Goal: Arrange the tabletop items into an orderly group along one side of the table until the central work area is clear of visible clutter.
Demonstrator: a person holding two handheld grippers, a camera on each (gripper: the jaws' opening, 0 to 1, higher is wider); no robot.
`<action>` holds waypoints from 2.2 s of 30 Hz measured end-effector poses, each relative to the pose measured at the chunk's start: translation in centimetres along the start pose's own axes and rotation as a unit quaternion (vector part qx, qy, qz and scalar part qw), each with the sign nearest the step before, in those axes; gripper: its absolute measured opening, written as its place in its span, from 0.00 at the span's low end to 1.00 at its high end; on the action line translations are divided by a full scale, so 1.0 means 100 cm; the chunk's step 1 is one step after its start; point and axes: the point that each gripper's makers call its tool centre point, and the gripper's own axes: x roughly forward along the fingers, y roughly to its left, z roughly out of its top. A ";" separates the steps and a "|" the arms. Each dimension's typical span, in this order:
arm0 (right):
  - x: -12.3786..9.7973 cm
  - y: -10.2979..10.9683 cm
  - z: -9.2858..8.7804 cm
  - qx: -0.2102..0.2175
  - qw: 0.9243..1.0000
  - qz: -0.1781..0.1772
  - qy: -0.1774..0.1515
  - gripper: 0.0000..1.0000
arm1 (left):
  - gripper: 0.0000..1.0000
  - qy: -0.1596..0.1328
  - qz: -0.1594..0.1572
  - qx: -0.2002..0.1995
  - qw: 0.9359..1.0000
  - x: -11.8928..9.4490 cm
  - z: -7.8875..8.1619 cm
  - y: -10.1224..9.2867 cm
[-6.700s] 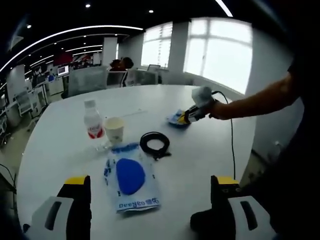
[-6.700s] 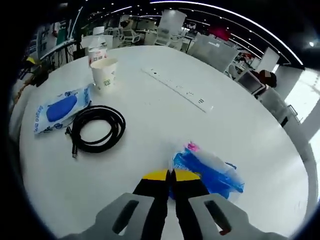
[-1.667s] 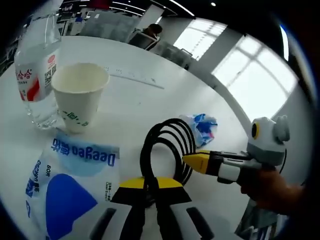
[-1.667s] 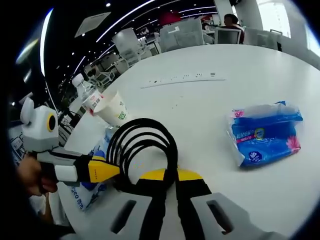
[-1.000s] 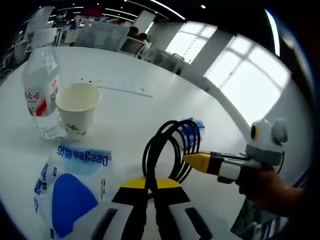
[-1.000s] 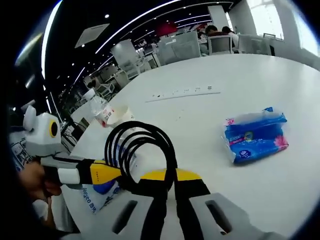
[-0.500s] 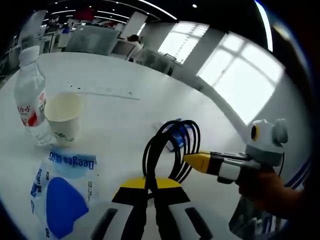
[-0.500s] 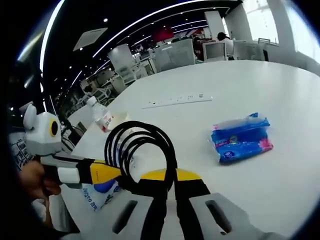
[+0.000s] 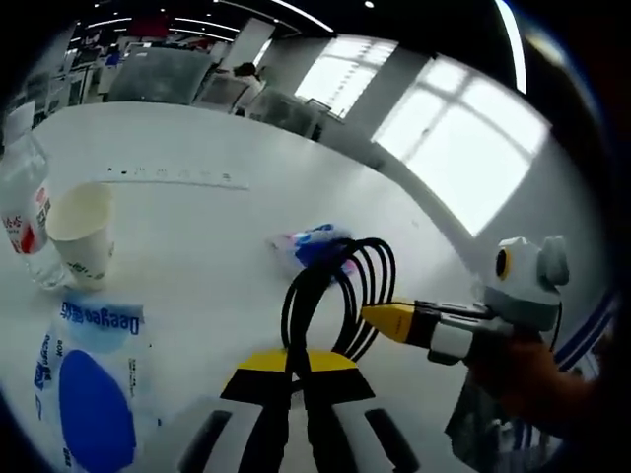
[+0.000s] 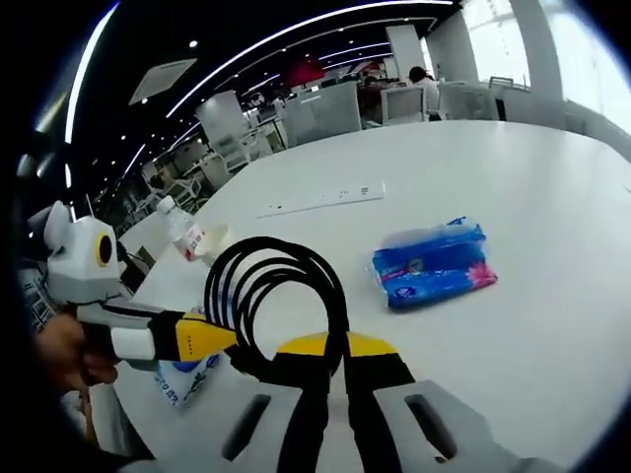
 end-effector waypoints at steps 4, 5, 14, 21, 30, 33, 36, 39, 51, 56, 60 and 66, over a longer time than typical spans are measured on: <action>-0.007 -0.006 -0.004 0.003 1.000 -0.010 0.001 0.00 | 0.00 0.006 -0.007 0.002 1.000 0.006 -0.003 -0.007; -0.008 -0.008 -0.005 0.004 1.000 -0.013 0.001 0.00 | 0.00 0.007 -0.008 0.002 1.000 0.007 -0.004 -0.008; -0.018 -0.031 -0.012 0.013 0.999 -0.033 0.005 0.00 | 0.00 0.021 -0.023 0.006 0.999 0.023 -0.011 -0.027; -0.017 -0.044 -0.017 0.024 0.999 -0.043 0.005 0.00 | 0.00 0.030 -0.027 0.006 0.999 0.033 -0.014 -0.032; -0.004 -0.056 -0.029 0.032 0.998 -0.049 0.030 0.00 | 0.00 0.051 -0.022 -0.005 0.998 0.049 -0.020 -0.028; -0.002 -0.059 -0.033 0.043 0.997 -0.052 0.042 0.00 | 0.00 0.067 -0.026 -0.018 0.997 0.054 -0.025 -0.026; -0.003 -0.058 -0.035 0.037 0.997 -0.052 0.047 0.00 | 0.00 0.066 -0.024 -0.022 0.997 0.058 -0.026 -0.024; 0.002 -0.062 -0.039 0.038 0.996 -0.054 0.053 0.00 | 0.01 0.070 -0.024 -0.022 0.997 0.064 -0.028 -0.023; 0.015 -0.069 -0.040 0.030 0.996 -0.060 0.062 0.02 | 0.02 0.071 -0.013 -0.016 0.997 0.077 -0.024 -0.014; 0.017 -0.065 -0.037 -0.005 0.997 -0.057 0.056 0.03 | 0.05 0.073 -0.007 0.016 0.997 0.077 -0.027 -0.010; 0.021 -0.071 -0.036 -0.025 0.996 -0.060 0.055 0.05 | 0.10 0.070 -0.004 0.042 0.997 0.075 -0.025 -0.008; 0.018 -0.067 -0.026 -0.027 0.997 -0.057 0.033 0.16 | 0.17 0.060 -0.009 0.051 0.997 0.073 -0.019 -0.010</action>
